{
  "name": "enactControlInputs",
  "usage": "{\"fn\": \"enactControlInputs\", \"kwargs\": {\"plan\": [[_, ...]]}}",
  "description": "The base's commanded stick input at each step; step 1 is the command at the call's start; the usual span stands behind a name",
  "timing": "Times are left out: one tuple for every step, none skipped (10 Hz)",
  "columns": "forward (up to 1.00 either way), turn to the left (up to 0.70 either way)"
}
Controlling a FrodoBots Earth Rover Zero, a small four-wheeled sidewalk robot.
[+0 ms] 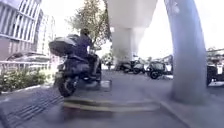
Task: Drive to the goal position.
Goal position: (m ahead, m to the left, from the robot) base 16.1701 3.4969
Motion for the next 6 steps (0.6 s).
{"fn": "enactControlInputs", "kwargs": {"plan": [[0.70, 0.00], [0.70, 0.00], [0.70, 0.00], [0.70, 0.00], [0.70, 0.00], [0.70, 0.00]]}}
